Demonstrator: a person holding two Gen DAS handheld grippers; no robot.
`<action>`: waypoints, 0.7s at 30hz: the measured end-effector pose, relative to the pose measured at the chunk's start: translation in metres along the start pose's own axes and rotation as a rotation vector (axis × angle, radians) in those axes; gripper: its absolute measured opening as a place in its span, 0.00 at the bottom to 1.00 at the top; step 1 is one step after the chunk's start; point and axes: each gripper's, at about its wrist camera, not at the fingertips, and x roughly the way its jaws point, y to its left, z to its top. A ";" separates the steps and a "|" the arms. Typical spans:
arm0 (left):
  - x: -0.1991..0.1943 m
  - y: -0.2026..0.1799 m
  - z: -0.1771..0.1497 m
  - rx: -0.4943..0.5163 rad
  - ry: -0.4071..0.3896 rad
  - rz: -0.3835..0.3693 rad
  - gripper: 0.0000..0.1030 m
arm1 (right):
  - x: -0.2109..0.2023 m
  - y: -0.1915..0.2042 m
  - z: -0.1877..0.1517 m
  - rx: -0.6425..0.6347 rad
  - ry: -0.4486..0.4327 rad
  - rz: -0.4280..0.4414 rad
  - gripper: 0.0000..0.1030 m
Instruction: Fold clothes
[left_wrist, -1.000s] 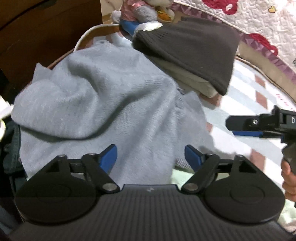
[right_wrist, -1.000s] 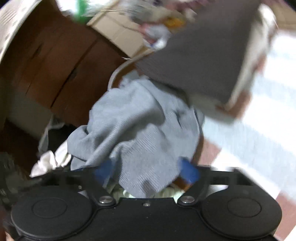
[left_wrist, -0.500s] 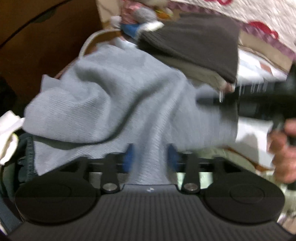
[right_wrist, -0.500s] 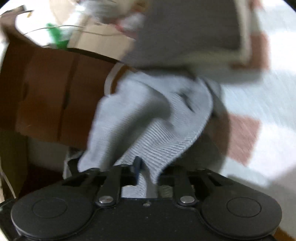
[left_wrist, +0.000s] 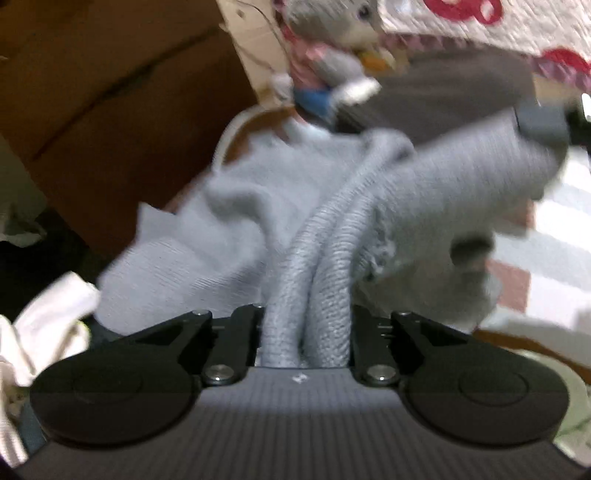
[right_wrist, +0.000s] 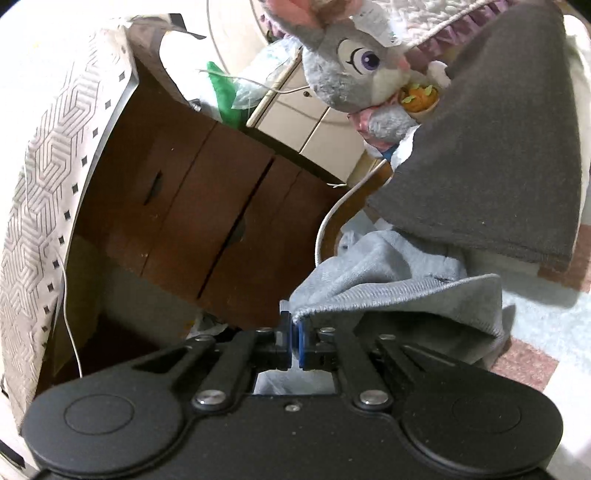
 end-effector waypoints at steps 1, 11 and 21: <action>-0.004 0.006 0.001 -0.019 -0.019 0.017 0.10 | 0.003 0.000 -0.001 -0.018 0.012 -0.015 0.06; 0.004 0.064 0.002 -0.282 -0.063 0.107 0.11 | 0.012 0.020 -0.037 -0.504 0.194 -0.407 0.44; -0.002 0.086 -0.012 -0.416 -0.193 0.022 0.10 | 0.086 0.002 -0.020 -0.733 0.313 -0.591 0.52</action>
